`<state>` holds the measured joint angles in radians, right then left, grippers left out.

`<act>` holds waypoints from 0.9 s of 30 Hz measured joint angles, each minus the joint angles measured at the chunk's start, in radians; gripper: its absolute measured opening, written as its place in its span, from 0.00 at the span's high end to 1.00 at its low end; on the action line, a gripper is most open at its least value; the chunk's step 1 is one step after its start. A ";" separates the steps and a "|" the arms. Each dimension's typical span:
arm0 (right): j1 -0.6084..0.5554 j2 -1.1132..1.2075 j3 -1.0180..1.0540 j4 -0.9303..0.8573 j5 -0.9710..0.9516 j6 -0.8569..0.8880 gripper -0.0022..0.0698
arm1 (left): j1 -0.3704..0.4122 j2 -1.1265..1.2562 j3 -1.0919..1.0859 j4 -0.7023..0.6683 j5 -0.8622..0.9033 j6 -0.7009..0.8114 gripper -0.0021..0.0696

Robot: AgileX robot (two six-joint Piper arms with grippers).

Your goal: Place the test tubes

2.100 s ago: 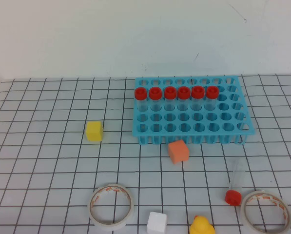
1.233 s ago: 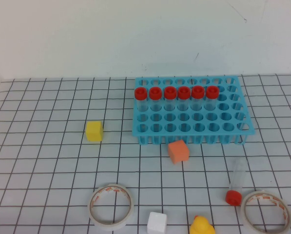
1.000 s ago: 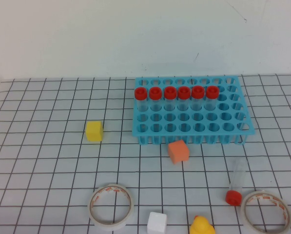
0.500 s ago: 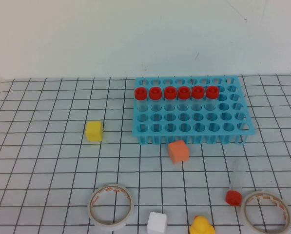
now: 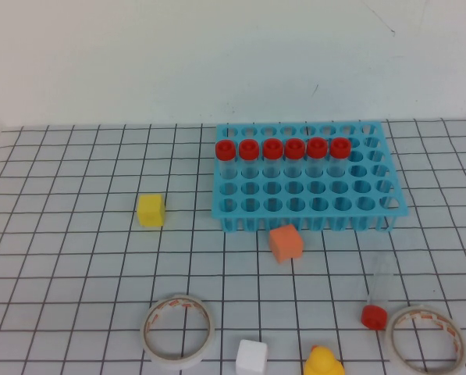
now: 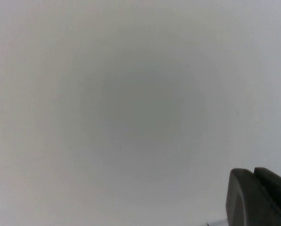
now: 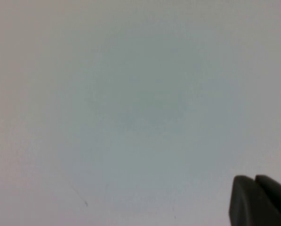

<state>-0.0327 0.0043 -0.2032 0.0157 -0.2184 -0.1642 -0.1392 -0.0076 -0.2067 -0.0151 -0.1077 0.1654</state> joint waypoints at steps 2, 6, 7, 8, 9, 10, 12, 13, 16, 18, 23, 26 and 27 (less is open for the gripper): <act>0.000 0.044 -0.078 -0.032 0.109 -0.006 0.97 | 0.000 0.041 -0.075 0.000 0.144 0.010 0.97; 0.000 0.167 -0.206 -0.050 0.302 -0.011 0.97 | 0.000 0.178 -0.195 0.000 0.391 0.012 0.97; 0.000 0.209 -0.238 -0.052 0.357 -0.012 0.97 | 0.000 0.218 -0.216 0.000 0.439 0.007 0.97; 0.000 0.254 -0.267 -0.052 0.408 -0.012 0.97 | 0.000 0.248 -0.227 -0.004 0.466 0.004 0.97; 0.000 0.301 -0.296 -0.050 0.447 -0.015 0.97 | 0.000 0.283 -0.233 -0.019 0.491 0.002 0.97; 0.000 0.350 -0.323 -0.045 0.497 -0.023 0.97 | 0.000 0.316 -0.235 -0.039 0.502 -0.002 0.97; 0.000 0.438 -0.371 -0.016 0.594 -0.043 0.97 | 0.000 0.369 -0.234 -0.088 0.516 -0.006 0.97; 0.000 0.485 -0.395 0.001 0.637 -0.055 0.97 | 0.000 0.396 -0.231 -0.116 0.517 -0.008 0.97; 0.000 0.606 -0.435 0.080 0.699 -0.069 0.97 | 0.000 0.471 -0.210 -0.173 0.521 -0.008 0.97; 0.000 0.662 -0.442 0.137 0.700 -0.073 0.97 | 0.000 0.511 -0.198 -0.186 0.534 -0.008 0.97; 0.000 0.785 -0.448 0.228 0.713 -0.162 0.97 | 0.000 0.580 -0.193 -0.218 0.550 -0.009 0.97; 0.000 0.865 -0.450 0.283 0.743 -0.364 0.97 | 0.000 0.582 -0.193 -0.224 0.550 -0.013 0.97; 0.000 0.898 -0.456 0.303 0.764 -0.451 0.97 | 0.000 0.582 -0.193 -0.224 0.550 -0.013 0.97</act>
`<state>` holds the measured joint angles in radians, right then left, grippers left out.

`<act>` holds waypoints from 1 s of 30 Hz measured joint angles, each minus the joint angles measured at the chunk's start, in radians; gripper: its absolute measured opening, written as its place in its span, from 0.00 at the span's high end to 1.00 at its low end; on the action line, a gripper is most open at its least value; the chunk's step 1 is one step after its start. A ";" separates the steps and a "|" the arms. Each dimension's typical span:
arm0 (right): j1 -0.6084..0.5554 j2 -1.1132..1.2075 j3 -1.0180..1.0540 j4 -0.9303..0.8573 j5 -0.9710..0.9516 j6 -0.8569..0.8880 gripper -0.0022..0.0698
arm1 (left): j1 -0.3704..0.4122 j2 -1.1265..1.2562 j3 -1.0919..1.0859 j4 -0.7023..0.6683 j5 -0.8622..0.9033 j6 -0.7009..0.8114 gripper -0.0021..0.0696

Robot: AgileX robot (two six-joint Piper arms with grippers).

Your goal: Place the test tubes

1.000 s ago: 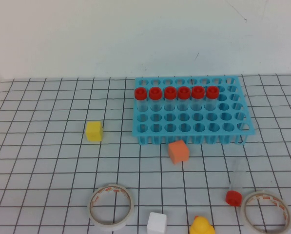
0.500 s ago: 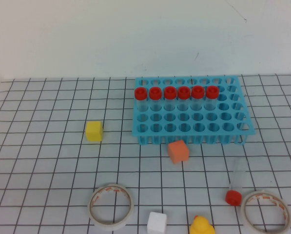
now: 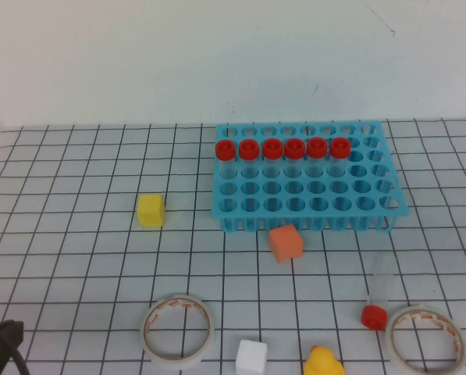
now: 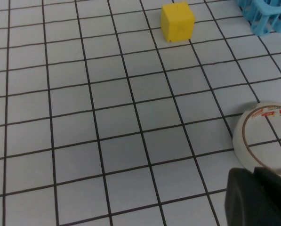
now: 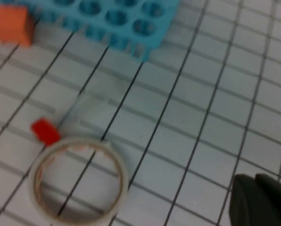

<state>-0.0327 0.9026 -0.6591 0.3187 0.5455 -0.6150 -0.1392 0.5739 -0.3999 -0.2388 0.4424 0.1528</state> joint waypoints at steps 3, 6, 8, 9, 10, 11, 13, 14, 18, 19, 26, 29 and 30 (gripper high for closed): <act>0.000 0.108 -0.050 0.039 0.115 -0.220 0.97 | 0.000 0.000 0.000 0.000 0.000 0.000 0.97; 0.007 0.272 -0.162 0.098 0.303 -0.480 0.97 | 0.000 0.000 0.000 0.000 0.000 0.000 0.97; 0.025 0.358 -0.226 0.108 0.386 -0.618 0.97 | 0.000 0.000 0.000 0.000 0.000 0.000 0.97; 0.036 0.400 -0.262 0.109 0.430 -0.697 0.97 | 0.000 0.000 0.000 -0.002 0.000 0.000 0.97; 0.048 0.441 -0.298 0.109 0.471 -0.772 0.97 | 0.000 0.000 0.000 -0.002 0.000 0.000 0.97; 0.059 0.474 -0.334 0.109 0.501 -0.838 0.97 | 0.000 0.000 0.000 -0.002 0.000 0.000 0.97; 0.090 0.553 -0.406 0.103 0.555 -0.919 0.97 | 0.000 0.000 0.000 -0.010 0.000 0.000 0.97; 0.105 0.584 -0.436 0.095 0.568 -0.937 0.97 | 0.000 0.000 0.000 -0.015 0.000 0.000 0.97; 0.188 0.720 -0.566 0.022 0.583 -0.968 0.97 | 0.000 0.000 0.000 -0.038 0.000 0.000 0.97; 0.212 0.753 -0.600 0.001 0.589 -0.968 0.97 | 0.000 0.000 0.000 -0.040 0.000 0.000 0.97; 0.365 0.928 -0.792 -0.159 0.615 -0.933 0.94 | 0.000 0.000 0.000 -0.046 0.002 0.000 0.97; 0.403 0.977 -0.826 -0.193 0.615 -0.933 0.87 | 0.000 0.000 0.000 -0.062 0.004 0.000 0.97; 0.413 0.989 -0.831 -0.209 0.615 -0.933 0.83 | 0.000 0.000 0.000 -0.069 0.004 0.000 0.97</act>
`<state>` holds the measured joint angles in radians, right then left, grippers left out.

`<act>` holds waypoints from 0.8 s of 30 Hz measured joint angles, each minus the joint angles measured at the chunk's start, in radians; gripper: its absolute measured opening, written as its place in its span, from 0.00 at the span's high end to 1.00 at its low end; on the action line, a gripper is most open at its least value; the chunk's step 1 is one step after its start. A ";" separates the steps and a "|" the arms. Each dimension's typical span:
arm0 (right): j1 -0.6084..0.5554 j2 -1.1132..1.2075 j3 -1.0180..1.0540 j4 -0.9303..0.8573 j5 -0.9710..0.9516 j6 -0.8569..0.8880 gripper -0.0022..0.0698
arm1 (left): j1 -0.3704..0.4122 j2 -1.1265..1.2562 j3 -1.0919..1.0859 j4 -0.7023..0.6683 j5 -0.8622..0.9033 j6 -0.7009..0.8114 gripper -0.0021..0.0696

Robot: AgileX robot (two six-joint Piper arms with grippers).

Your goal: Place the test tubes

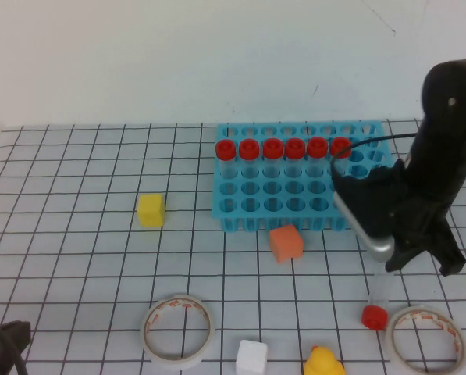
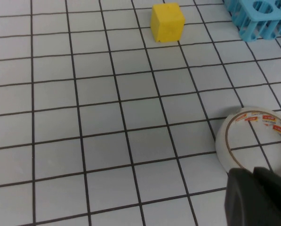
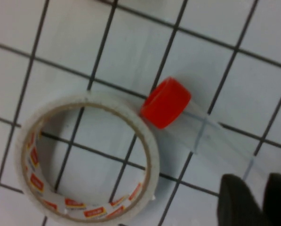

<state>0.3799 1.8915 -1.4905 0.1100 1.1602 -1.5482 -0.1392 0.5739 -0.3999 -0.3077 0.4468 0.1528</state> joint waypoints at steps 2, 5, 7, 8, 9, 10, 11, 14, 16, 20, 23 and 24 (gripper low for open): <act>0.013 0.021 -0.004 -0.033 0.000 -0.004 0.73 | 0.000 0.000 0.000 -0.007 0.000 0.000 0.97; 0.016 0.048 -0.006 -0.069 0.000 -0.048 0.60 | 0.000 0.000 0.002 -0.017 0.000 0.000 0.97; 0.016 0.065 -0.006 -0.099 0.000 -0.089 0.56 | 0.000 0.000 0.002 -0.028 0.000 0.000 0.97; 0.016 0.074 -0.006 -0.110 0.000 -0.105 0.55 | 0.000 0.000 0.002 -0.035 0.000 0.000 0.97; 0.016 0.082 -0.006 -0.125 -0.002 -0.112 0.55 | 0.000 0.000 0.002 -0.039 0.000 0.000 0.97; 0.016 0.090 -0.006 -0.139 -0.005 -0.119 0.54 | 0.000 0.000 0.002 -0.039 0.000 0.000 0.97; 0.016 0.098 -0.006 -0.151 -0.013 -0.123 0.54 | 0.000 0.000 0.002 -0.041 0.000 0.000 0.97; 0.016 0.117 -0.006 -0.162 -0.051 -0.131 0.54 | 0.000 0.000 0.002 -0.043 0.000 0.000 0.97; 0.017 0.128 -0.008 -0.160 -0.072 -0.136 0.54 | 0.000 0.000 0.002 -0.043 -0.002 0.000 0.97; 0.017 0.130 -0.008 -0.147 -0.090 -0.166 0.54 | 0.000 0.000 0.002 -0.043 -0.002 0.000 0.97; 0.017 0.131 -0.008 -0.144 -0.091 -0.196 0.54 | 0.000 0.000 0.002 -0.043 -0.004 0.000 0.97; 0.017 0.133 -0.008 -0.142 -0.094 -0.198 0.54 | 0.000 0.000 0.002 -0.043 -0.004 0.000 0.97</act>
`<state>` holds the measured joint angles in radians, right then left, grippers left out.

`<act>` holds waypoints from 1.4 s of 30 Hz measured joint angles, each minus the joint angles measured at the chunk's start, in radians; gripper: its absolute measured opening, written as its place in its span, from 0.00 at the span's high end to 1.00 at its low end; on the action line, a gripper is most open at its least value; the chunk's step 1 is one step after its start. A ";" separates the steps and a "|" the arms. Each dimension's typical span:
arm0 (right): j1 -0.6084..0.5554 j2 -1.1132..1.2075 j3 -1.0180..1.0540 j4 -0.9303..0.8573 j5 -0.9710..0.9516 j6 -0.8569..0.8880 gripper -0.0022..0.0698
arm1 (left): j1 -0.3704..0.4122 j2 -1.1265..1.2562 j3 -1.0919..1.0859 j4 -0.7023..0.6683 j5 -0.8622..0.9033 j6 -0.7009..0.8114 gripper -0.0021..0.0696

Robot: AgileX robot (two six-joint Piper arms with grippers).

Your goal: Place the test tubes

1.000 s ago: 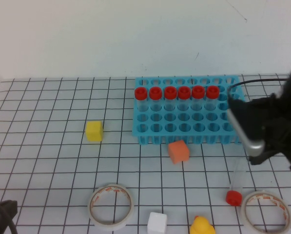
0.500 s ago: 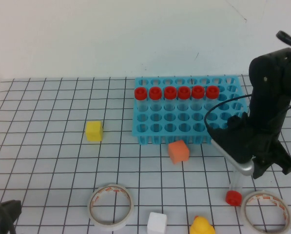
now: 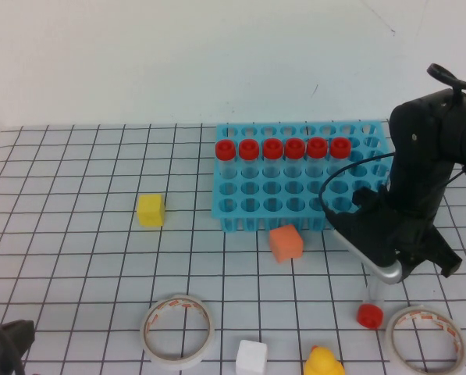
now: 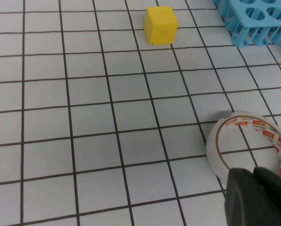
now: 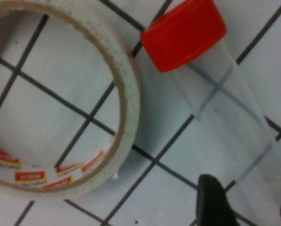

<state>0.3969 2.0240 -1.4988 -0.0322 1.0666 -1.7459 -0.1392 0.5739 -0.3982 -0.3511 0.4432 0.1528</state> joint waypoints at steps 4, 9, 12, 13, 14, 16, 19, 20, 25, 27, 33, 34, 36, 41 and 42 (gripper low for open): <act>0.000 0.014 -0.011 0.016 -0.004 -0.017 0.54 | 0.000 0.000 0.000 0.000 0.000 0.000 0.97; 0.000 0.052 -0.009 0.032 -0.008 -0.025 0.54 | 0.000 0.000 0.000 0.000 0.000 0.000 0.97; 0.000 0.057 -0.008 0.032 -0.013 -0.033 0.54 | 0.000 0.000 0.000 0.000 0.000 0.000 0.97; 0.000 0.057 -0.008 0.032 -0.013 -0.035 0.54 | 0.000 0.000 0.000 0.000 0.000 0.000 0.97; 0.000 0.057 -0.008 0.032 -0.013 -0.036 0.54 | 0.000 0.000 0.000 0.000 0.000 0.000 0.97; 0.000 0.057 -0.008 0.032 -0.011 -0.036 0.54 | 0.000 0.000 0.000 0.000 0.000 0.000 0.97; 0.000 0.057 -0.008 0.032 -0.011 -0.025 0.58 | 0.000 0.000 0.000 0.000 0.000 0.000 0.97; 0.000 0.057 -0.008 0.032 -0.011 -0.011 0.62 | 0.000 0.000 0.000 0.000 0.000 0.000 0.97; 0.000 0.057 -0.008 0.043 -0.011 0.099 0.65 | 0.000 0.000 0.000 0.000 -0.006 0.041 0.97; 0.000 0.057 -0.008 0.062 -0.013 0.149 0.65 | 0.000 0.000 0.000 0.000 -0.009 0.081 0.97; 0.000 0.046 -0.021 0.195 -0.039 0.191 0.65 | 0.000 0.000 0.002 -0.018 -0.063 0.112 0.97; 0.000 0.036 -0.030 0.232 -0.032 0.191 0.65 | 0.000 0.000 0.002 -0.023 -0.074 0.115 0.97; 0.000 0.009 -0.054 0.316 -0.011 0.191 0.65 | 0.000 -0.011 0.004 -0.044 -0.095 0.141 0.97; 0.000 -0.092 -0.096 0.580 0.031 0.159 0.65 | 0.000 -0.073 -0.026 -0.149 -0.136 0.297 0.97; 0.000 -0.111 -0.097 0.630 0.033 0.144 0.65 | 0.000 -0.085 -0.039 -0.174 -0.147 0.323 0.97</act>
<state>0.3969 1.9128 -1.5958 0.5980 1.0997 -1.6021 -0.1392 0.4894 -0.4372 -0.5248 0.2959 0.4761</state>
